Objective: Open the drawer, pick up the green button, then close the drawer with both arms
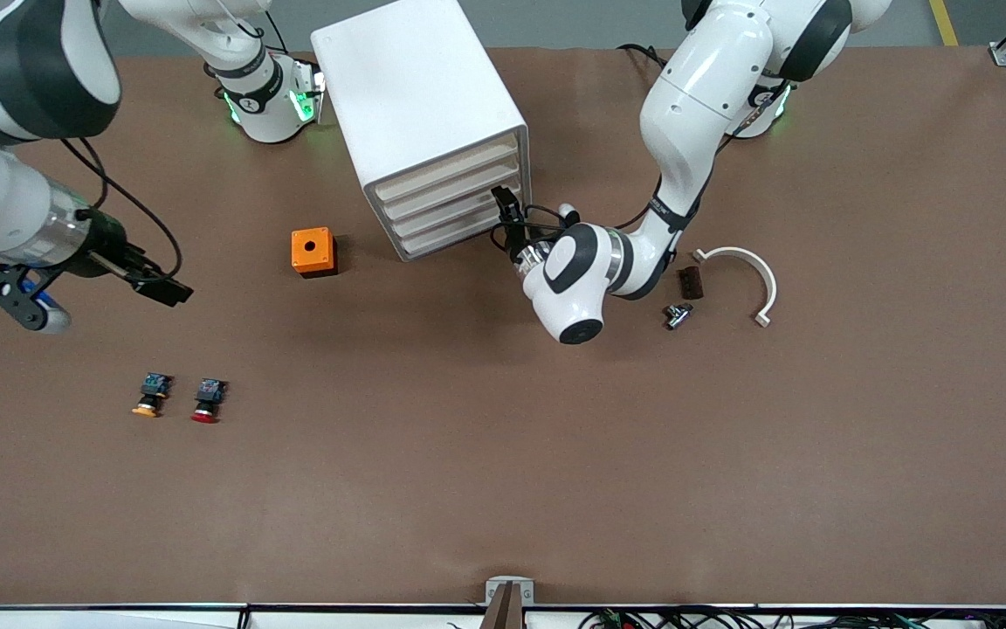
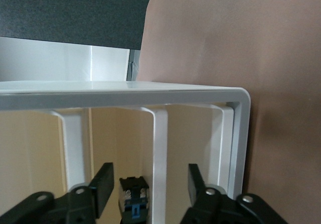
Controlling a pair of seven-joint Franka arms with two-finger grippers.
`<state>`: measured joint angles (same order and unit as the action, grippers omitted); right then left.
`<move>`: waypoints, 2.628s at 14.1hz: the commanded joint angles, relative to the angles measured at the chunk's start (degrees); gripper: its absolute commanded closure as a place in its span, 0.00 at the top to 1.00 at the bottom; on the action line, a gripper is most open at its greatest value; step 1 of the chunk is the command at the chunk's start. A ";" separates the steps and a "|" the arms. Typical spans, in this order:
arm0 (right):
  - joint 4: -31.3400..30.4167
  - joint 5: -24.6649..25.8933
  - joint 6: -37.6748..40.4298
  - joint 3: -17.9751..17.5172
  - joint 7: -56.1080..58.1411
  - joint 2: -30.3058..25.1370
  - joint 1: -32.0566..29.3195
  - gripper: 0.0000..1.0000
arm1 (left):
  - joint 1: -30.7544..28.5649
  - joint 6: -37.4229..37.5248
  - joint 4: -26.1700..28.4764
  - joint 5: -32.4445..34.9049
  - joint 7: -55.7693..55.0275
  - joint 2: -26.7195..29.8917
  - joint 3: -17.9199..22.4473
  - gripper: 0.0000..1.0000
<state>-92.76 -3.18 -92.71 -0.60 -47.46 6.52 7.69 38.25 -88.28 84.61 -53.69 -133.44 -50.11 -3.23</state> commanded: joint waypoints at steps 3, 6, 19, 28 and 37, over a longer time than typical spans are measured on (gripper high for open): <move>0.48 -0.34 -1.50 0.33 -9.21 0.60 4.34 1.00 | 2.53 -2.42 -1.38 -2.11 0.10 -1.04 0.41 0.46; 0.21 -0.08 -5.10 0.33 -17.56 2.53 9.17 1.00 | 2.97 -2.86 -1.46 -2.83 2.04 -0.95 0.41 0.08; -2.77 0.72 -15.90 0.42 -42.17 7.81 22.79 1.00 | -8.71 -4.35 -5.42 -1.42 8.10 -0.95 4.10 0.04; -4.01 3.62 -23.57 0.42 -59.33 15.01 35.01 1.00 | -9.95 -4.54 -9.98 15.60 8.72 1.24 7.26 1.00; -3.92 7.30 -28.93 0.42 -68.56 21.42 42.67 1.00 | -12.05 -4.54 -11.75 34.51 21.51 10.20 9.73 1.00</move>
<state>-97.16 2.17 -120.58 -0.64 -114.11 25.94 49.27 27.11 -93.13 71.91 -21.59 -117.89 -41.78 6.39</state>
